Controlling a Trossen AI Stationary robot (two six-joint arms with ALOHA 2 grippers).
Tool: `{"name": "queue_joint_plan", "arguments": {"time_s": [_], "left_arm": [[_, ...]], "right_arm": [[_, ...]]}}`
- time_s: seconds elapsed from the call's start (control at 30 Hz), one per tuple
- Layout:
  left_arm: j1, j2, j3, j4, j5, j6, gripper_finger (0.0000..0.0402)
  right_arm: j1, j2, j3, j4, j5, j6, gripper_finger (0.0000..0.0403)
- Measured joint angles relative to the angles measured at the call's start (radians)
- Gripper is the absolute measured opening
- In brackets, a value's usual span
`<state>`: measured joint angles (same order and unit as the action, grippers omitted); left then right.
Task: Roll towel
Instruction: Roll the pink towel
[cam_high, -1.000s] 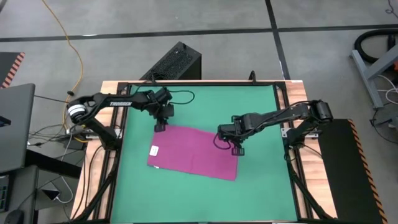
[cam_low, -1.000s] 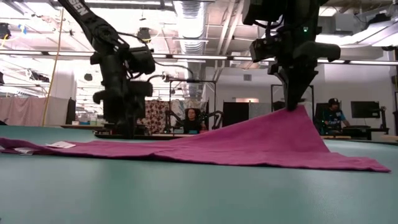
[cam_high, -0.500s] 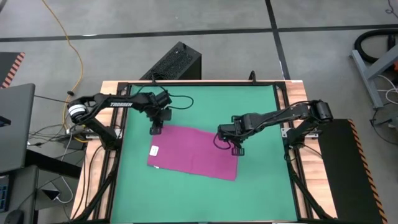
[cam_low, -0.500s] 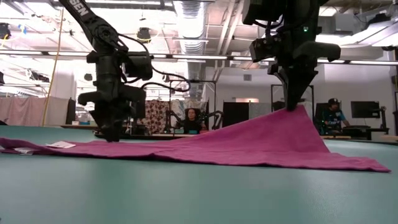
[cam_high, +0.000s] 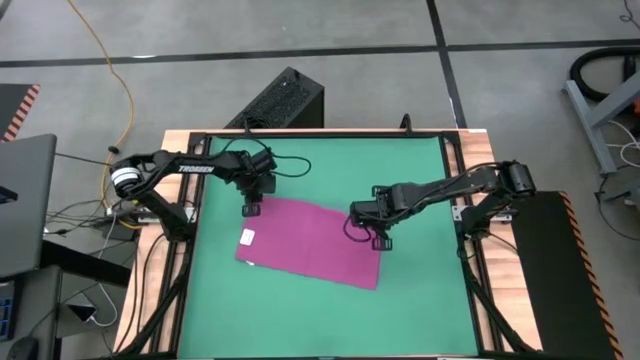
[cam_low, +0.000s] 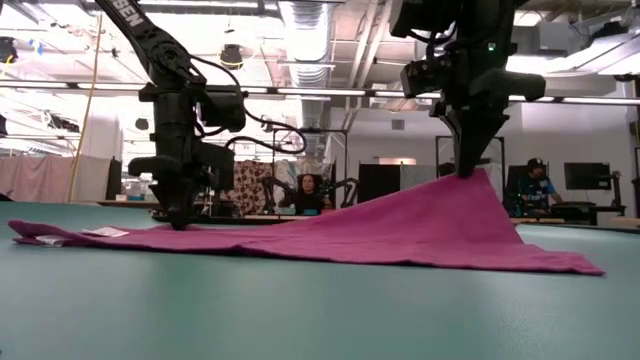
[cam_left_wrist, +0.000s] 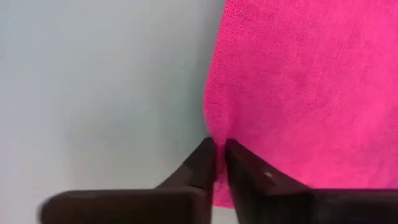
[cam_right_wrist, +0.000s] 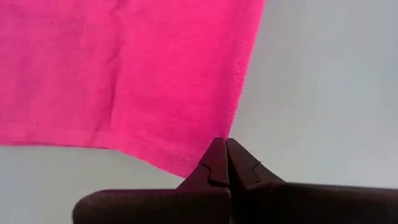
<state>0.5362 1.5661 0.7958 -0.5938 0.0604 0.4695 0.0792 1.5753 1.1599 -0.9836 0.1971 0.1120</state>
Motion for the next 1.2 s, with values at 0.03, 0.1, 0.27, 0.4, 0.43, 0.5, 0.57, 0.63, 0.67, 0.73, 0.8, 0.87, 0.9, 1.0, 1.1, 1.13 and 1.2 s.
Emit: {"name": "queue_joint_plan", "arguments": {"time_s": [0.03, 0.1, 0.27, 0.4, 0.43, 0.5, 0.57, 0.63, 0.67, 0.73, 0.8, 0.87, 0.9, 1.0, 1.1, 1.13, 1.2], "left_arm": [[0.000, 0.000, 0.005, -0.008, -0.003, -0.017, 0.0009], [-0.005, -0.001, 0.014, -0.026, -0.013, -0.049, 0.0005], [-0.039, -0.002, 0.027, -0.050, -0.063, -0.118, 0.0001], [-0.080, -0.002, 0.026, -0.065, -0.111, -0.158, 0.0000], [-0.090, -0.002, 0.026, -0.071, -0.123, -0.168, 0.0000], [-0.109, -0.003, 0.026, -0.075, -0.144, -0.182, 0.0000], [-0.128, -0.013, 0.026, -0.076, -0.159, -0.204, 0.0000], [-0.147, -0.033, 0.026, -0.076, -0.168, -0.229, 0.0000], [-0.156, -0.048, 0.026, -0.077, -0.174, -0.247, 0.0000], [-0.177, -0.089, 0.026, -0.078, -0.181, -0.279, 0.0000], [-0.198, -0.141, 0.026, -0.081, -0.181, -0.303, 0.0000], [-0.218, -0.196, 0.026, -0.088, -0.182, -0.317, 0.0000], [-0.226, -0.224, 0.026, -0.089, -0.185, -0.322, 0.0000], [-0.244, -0.294, 0.026, -0.103, -0.210, -0.343, 0.0000], [-0.256, -0.346, 0.026, -0.138, -0.226, -0.369, 0.0000], [-0.260, -0.359, 0.026, -0.146, -0.228, -0.385, 0.0000], [-0.272, -0.383, 0.026, -0.167, -0.230, -0.427, 0.0000]], "right_arm": [[0.003, 0.000, 0.000, -0.002, 0.020, 0.004, 0.0000], [0.006, 0.000, 0.000, -0.007, 0.076, 0.018, 0.0000], [0.003, -0.001, 0.000, -0.017, 0.192, 0.049, 0.0000], [0.003, -0.005, 0.016, -0.036, 0.262, 0.064, 0.0000], [0.004, -0.005, 0.026, -0.048, 0.279, 0.067, 0.0000], [0.004, -0.005, 0.051, -0.072, 0.308, 0.071, 0.0000], [0.003, -0.005, 0.077, -0.092, 0.331, 0.079, 0.0000], [-0.002, -0.005, 0.098, -0.099, 0.336, 0.077, 0.0000], [-0.004, -0.005, 0.106, -0.101, 0.336, 0.075, 0.0000], [-0.011, -0.005, 0.113, -0.099, 0.336, 0.075, 0.0000], [-0.019, -0.005, 0.113, -0.102, 0.336, 0.078, 0.0000], [-0.028, -0.005, 0.113, -0.103, 0.350, 0.094, 0.0000], [-0.030, -0.005, 0.113, -0.103, 0.375, 0.102, 0.0000], [-0.028, -0.005, 0.113, -0.109, 0.455, 0.106, 0.0000], [-0.029, -0.010, 0.113, -0.112, 0.465, 0.114, 0.0000], [-0.029, -0.010, 0.114, -0.113, 0.473, 0.125, 0.0000], [-0.029, -0.010, 0.114, -0.132, 0.515, 0.159, 0.0000]]}}
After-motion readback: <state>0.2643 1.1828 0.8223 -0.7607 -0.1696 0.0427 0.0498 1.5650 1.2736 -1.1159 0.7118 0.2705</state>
